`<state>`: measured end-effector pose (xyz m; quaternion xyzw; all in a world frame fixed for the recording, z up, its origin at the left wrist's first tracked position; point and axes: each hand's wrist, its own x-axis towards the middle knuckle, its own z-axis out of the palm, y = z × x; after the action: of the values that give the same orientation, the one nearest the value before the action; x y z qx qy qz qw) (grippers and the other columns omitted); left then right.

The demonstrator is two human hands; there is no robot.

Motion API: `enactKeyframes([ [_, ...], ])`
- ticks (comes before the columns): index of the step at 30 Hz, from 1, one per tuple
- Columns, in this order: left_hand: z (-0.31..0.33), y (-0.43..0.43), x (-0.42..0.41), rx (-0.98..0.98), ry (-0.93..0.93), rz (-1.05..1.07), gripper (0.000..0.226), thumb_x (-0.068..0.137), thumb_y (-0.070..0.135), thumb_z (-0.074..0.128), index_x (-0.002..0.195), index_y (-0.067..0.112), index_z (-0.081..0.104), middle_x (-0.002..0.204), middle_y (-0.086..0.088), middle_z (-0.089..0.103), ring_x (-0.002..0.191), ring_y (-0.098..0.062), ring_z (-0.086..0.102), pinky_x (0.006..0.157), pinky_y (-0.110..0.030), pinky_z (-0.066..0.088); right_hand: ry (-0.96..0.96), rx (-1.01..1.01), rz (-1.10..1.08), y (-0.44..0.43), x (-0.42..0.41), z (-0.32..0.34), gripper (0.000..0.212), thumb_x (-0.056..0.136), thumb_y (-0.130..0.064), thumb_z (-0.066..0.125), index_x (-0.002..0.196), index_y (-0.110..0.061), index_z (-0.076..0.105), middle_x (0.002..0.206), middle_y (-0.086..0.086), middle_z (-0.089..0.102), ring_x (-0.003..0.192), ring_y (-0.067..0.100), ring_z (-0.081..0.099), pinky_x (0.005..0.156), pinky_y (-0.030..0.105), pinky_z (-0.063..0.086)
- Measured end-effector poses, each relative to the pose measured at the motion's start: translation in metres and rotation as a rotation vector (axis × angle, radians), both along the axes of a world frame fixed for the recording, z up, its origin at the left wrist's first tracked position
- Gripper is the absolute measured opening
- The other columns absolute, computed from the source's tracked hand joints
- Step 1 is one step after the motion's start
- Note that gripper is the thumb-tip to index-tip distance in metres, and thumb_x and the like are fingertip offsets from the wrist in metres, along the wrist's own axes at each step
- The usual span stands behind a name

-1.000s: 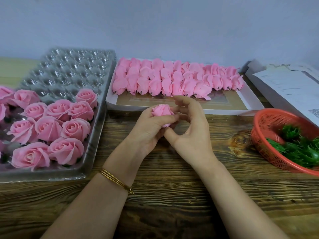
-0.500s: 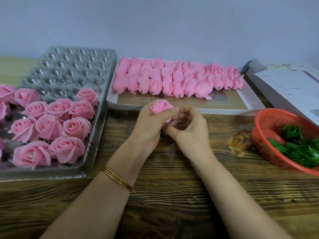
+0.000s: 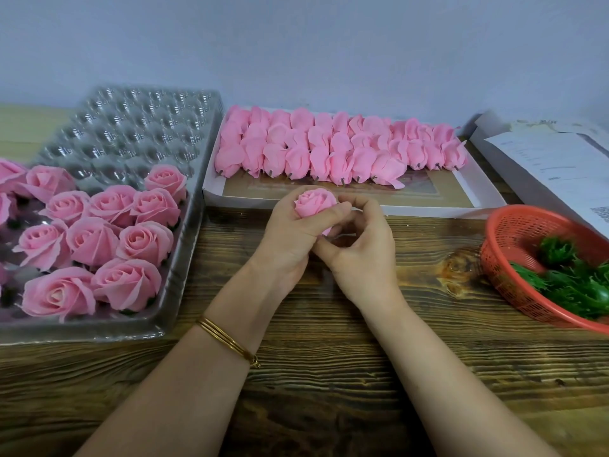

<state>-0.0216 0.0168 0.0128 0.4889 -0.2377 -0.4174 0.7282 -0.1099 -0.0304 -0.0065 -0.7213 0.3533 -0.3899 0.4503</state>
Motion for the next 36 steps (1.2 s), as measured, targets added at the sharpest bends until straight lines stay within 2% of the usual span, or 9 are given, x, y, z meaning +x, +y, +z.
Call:
enactKeyframes([
  [3, 0.000, 0.001, 0.004, -0.013, 0.017, -0.028, 0.016, 0.080, -0.003, 0.072, 0.089, 0.007, 0.063, 0.082, -0.009, 0.063, 0.080, -0.021, 0.062, 0.075, -0.031, 0.055, -0.038, 0.090, 0.048, 0.000, -0.001, 0.004, 0.051, 0.068, -0.007, 0.083, 0.109, -0.024, 0.058, 0.072, -0.005, 0.063, 0.066, 0.009, 0.062, 0.069, 0.026, 0.053],
  [9, -0.001, 0.002, 0.008, -0.021, 0.034, -0.061, 0.024, 0.066, 0.014, 0.078, 0.087, 0.013, 0.068, 0.077, -0.001, 0.068, 0.073, -0.014, 0.066, 0.072, -0.027, 0.059, -0.138, 0.342, 0.148, 0.000, -0.002, 0.008, 0.052, 0.066, -0.006, 0.079, 0.113, -0.017, 0.059, 0.071, -0.002, 0.065, 0.070, 0.011, 0.064, 0.073, 0.034, 0.054],
  [15, 0.000, 0.000, 0.003, 0.015, 0.044, 0.007, 0.010, 0.087, 0.004, 0.071, 0.089, 0.012, 0.067, 0.073, 0.000, 0.066, 0.065, -0.011, 0.064, 0.062, -0.025, 0.057, -0.038, 0.202, 0.071, 0.004, -0.001, 0.004, 0.070, 0.056, -0.024, 0.086, 0.117, -0.027, 0.052, 0.082, 0.007, 0.069, 0.074, 0.015, 0.068, 0.077, 0.039, 0.058],
  [20, 0.002, 0.001, 0.005, 0.011, 0.022, -0.023, 0.013, 0.085, 0.003, 0.072, 0.095, 0.010, 0.066, 0.080, -0.002, 0.065, 0.070, -0.009, 0.065, 0.069, -0.024, 0.058, -0.169, 0.372, 0.145, -0.002, -0.003, 0.005, 0.062, 0.069, 0.003, 0.082, 0.121, -0.015, 0.052, 0.068, -0.001, 0.068, 0.069, 0.010, 0.065, 0.074, 0.032, 0.057],
  [23, 0.003, 0.003, 0.006, 0.018, -0.014, -0.058, 0.014, 0.083, 0.003, 0.072, 0.094, 0.010, 0.068, 0.077, -0.003, 0.066, 0.070, -0.011, 0.064, 0.074, -0.025, 0.057, -0.233, 0.508, 0.212, -0.005, -0.003, 0.005, 0.061, 0.068, 0.010, 0.078, 0.122, -0.009, 0.057, 0.072, 0.005, 0.067, 0.076, 0.016, 0.064, 0.082, 0.034, 0.056],
  [26, 0.003, 0.004, 0.005, 0.068, -0.102, -0.011, 0.013, 0.084, 0.004, 0.074, 0.094, 0.012, 0.069, 0.076, -0.004, 0.066, 0.072, -0.013, 0.065, 0.075, -0.027, 0.058, -0.195, 0.567, 0.227, -0.008, -0.006, 0.010, 0.065, 0.056, -0.001, 0.074, 0.119, -0.011, 0.059, 0.077, 0.008, 0.067, 0.079, 0.020, 0.064, 0.081, 0.035, 0.056],
  [30, -0.001, 0.003, 0.007, 0.132, -0.302, 0.114, 0.013, 0.084, 0.008, 0.076, 0.090, 0.015, 0.067, 0.086, -0.008, 0.068, 0.082, -0.017, 0.066, 0.078, -0.032, 0.056, -0.199, 0.609, 0.135, -0.015, -0.011, 0.018, 0.052, 0.059, -0.020, 0.067, 0.111, -0.018, 0.062, 0.088, 0.003, 0.068, 0.076, 0.014, 0.063, 0.067, 0.027, 0.051],
  [34, -0.001, 0.003, 0.002, 0.125, -0.445, 0.044, 0.012, 0.082, 0.008, 0.078, 0.084, 0.013, 0.067, 0.077, 0.002, 0.067, 0.072, -0.006, 0.063, 0.067, -0.022, 0.053, -0.244, 0.581, 0.075, -0.015, -0.013, 0.021, 0.043, 0.064, -0.035, 0.075, 0.104, -0.022, 0.065, 0.094, 0.000, 0.071, 0.079, 0.007, 0.068, 0.067, 0.022, 0.051],
  [36, -0.003, 0.003, -0.003, 0.124, -0.497, -0.009, 0.013, 0.083, 0.007, 0.076, 0.084, 0.018, 0.069, 0.082, -0.003, 0.072, 0.076, -0.014, 0.068, 0.068, -0.029, 0.057, -0.242, 0.576, 0.070, -0.013, -0.011, 0.020, 0.046, 0.063, -0.036, 0.078, 0.105, -0.021, 0.066, 0.098, 0.002, 0.073, 0.087, 0.009, 0.071, 0.068, 0.021, 0.051],
])
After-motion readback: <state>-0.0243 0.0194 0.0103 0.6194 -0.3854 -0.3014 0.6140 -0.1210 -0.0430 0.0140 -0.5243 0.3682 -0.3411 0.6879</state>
